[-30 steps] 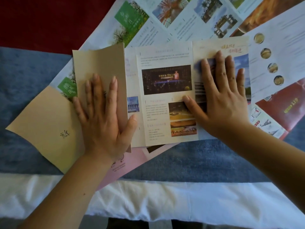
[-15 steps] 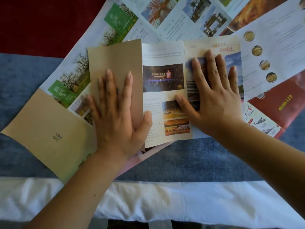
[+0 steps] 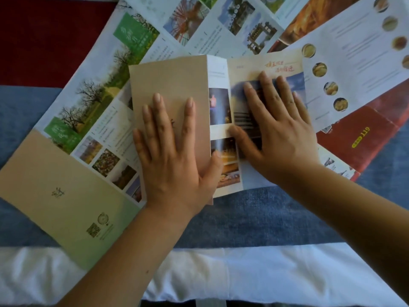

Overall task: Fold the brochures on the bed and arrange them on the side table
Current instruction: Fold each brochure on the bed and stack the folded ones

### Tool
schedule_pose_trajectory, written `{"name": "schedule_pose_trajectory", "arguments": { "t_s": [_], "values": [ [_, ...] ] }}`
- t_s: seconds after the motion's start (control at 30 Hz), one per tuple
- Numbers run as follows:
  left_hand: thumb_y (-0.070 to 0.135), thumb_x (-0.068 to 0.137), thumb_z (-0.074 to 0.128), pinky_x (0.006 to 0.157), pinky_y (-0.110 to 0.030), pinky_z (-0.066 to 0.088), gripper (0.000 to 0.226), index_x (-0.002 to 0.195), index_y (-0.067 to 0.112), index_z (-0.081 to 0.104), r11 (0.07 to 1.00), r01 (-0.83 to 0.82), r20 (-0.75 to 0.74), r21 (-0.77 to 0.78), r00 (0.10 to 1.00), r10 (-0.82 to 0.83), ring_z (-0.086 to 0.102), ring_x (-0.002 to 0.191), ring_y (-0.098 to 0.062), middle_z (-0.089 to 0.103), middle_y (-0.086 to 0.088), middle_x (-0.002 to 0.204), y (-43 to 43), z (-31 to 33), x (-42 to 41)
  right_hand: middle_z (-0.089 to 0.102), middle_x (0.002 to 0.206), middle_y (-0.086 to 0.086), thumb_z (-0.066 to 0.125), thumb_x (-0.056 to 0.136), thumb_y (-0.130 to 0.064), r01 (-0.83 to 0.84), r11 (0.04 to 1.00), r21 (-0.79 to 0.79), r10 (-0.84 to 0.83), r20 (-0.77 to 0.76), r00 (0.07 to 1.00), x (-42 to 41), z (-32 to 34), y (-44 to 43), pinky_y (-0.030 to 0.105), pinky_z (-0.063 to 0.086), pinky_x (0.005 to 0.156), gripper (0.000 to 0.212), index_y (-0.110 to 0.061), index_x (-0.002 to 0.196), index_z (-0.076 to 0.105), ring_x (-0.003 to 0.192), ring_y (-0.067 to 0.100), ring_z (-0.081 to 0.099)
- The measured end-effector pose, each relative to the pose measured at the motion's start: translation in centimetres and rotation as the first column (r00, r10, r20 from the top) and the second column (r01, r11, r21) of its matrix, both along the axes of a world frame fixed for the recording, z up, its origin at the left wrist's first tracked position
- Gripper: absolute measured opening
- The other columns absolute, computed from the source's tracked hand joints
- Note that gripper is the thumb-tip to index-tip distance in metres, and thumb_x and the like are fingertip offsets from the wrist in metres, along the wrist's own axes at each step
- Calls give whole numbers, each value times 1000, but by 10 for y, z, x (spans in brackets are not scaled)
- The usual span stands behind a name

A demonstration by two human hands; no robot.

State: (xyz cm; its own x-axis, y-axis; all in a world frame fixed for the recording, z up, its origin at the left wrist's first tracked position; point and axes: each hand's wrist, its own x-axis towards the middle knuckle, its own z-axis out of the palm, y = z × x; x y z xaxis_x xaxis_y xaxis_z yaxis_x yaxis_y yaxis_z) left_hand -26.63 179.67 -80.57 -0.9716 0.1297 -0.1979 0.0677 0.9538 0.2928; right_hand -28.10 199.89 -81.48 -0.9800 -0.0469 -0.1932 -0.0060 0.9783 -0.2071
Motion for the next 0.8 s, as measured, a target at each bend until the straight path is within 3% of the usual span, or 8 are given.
{"name": "schedule_pose_trajectory", "arguments": {
  "t_s": [0.1, 0.27, 0.37, 0.57, 0.8],
  "values": [
    [64, 90, 39, 123, -65, 5, 91, 165, 25, 7, 999, 30, 4, -43, 1000, -30, -5, 157, -43, -5, -22, 170, 11, 3, 0, 5, 174, 8, 30, 101, -71, 25, 999, 20, -25, -20, 999, 2, 2, 21, 46, 10, 127, 79, -27, 166, 18, 161, 27, 2],
    [64, 89, 37, 123, -65, 4, 90, 165, 25, 9, 992, 82, 6, -92, 997, -82, -4, 157, -43, -3, -23, 170, 30, 2, 2, 6, 174, 10, 29, 98, -78, 23, 998, 55, -21, -32, 999, 10, -1, 38, 52, 3, 129, 80, -35, 165, 18, 161, 31, -2],
    [64, 90, 36, 123, -65, 2, 90, 165, 26, 6, 982, 131, 21, -133, 991, -129, -6, 157, -42, -4, -20, 170, 43, -1, 5, 6, 174, 8, 26, 103, -71, 16, 999, 39, -14, -56, 998, 12, -6, 37, 51, 0, 130, 74, -34, 166, 16, 161, 31, -2],
    [64, 88, 29, 123, -65, 0, 91, 165, 23, 3, 981, 94, 41, -167, 995, -88, -5, 157, -43, -4, -20, 171, 61, -11, -1, 10, 173, 9, 25, 111, -44, 10, 1000, -29, -13, -111, 994, 15, -15, 41, 46, 4, 131, 59, -21, 166, 20, 161, 26, 3],
    [68, 96, 24, 123, -65, 2, 86, 165, 21, 3, 969, 78, -6, -233, 997, -82, -3, 156, -44, -3, -22, 170, 68, -26, -4, 9, 172, 13, 23, 112, -36, -3, 999, -40, -2, -119, 993, 18, -15, 48, 40, 1, 131, 61, -5, 164, 17, 160, 25, 4]
  ]
}}
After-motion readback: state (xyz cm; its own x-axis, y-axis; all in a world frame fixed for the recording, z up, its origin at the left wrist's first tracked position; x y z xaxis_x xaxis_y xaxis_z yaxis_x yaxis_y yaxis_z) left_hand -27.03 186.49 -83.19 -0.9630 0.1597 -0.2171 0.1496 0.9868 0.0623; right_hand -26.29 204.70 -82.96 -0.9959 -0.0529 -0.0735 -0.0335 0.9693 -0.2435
